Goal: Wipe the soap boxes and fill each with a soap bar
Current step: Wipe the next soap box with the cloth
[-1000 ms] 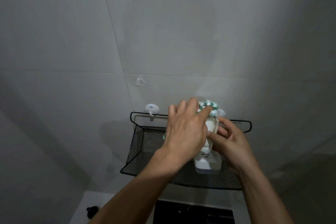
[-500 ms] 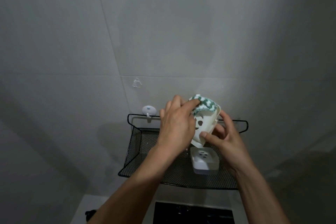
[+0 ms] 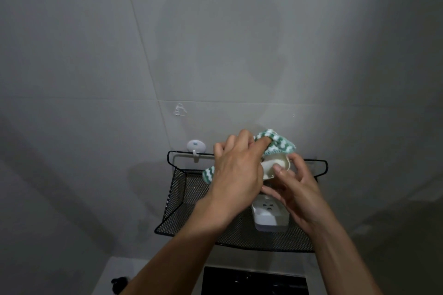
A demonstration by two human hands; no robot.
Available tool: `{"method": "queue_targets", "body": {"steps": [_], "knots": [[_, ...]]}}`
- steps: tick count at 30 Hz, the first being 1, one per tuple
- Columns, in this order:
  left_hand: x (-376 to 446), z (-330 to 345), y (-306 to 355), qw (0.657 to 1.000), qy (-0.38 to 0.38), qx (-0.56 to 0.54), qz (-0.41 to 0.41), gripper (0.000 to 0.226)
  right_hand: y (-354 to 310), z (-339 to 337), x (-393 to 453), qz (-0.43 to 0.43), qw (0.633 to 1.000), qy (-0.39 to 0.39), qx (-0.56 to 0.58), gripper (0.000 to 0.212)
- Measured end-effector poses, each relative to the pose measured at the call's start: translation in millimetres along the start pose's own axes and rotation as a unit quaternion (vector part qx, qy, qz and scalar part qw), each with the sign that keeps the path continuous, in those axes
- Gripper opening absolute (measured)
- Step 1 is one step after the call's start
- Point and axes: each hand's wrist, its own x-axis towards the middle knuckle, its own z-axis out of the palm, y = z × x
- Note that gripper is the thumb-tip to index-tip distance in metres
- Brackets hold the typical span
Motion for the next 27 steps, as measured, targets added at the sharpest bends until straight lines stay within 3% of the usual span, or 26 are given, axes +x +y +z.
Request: {"method": "queue_targets", "body": {"steps": [4,6,10,12,14,17,21,27], "knots": [[3,-2,4,0.999,0.012,0.04,-0.022,0.042,6,0,0,-0.035,0.999,0.021,0.001,0.036],[4,-2,1,0.997,0.014,0.065,-0.042,0.04,5,-2,1,-0.048,0.998,0.028,0.008,0.039],[3,-1,-17,0.991,-0.026,0.086,-0.1,0.036,-2,-10,3,-0.061,0.997,0.033,-0.022,0.068],[2,0,-22,0.991,-0.041,0.062,-0.107,0.036,-4,-11,4,-0.064,0.997,-0.002,-0.045,0.091],[1,0,-23,0.994,-0.036,0.055,-0.089,0.037,-4,-11,4,-0.054,0.997,-0.035,-0.052,0.1],[1,1,-20,0.996,-0.029,0.067,-0.054,0.041,-6,-9,5,-0.03,0.996,-0.06,-0.063,0.088],[-2,2,-8,0.997,-0.013,0.07,0.016,0.028,-6,-4,3,0.003,0.997,-0.065,-0.05,0.062],[-1,5,-15,0.994,-0.022,0.097,0.044,0.03,-12,-9,2,-0.001,0.996,-0.059,-0.072,0.054]]}}
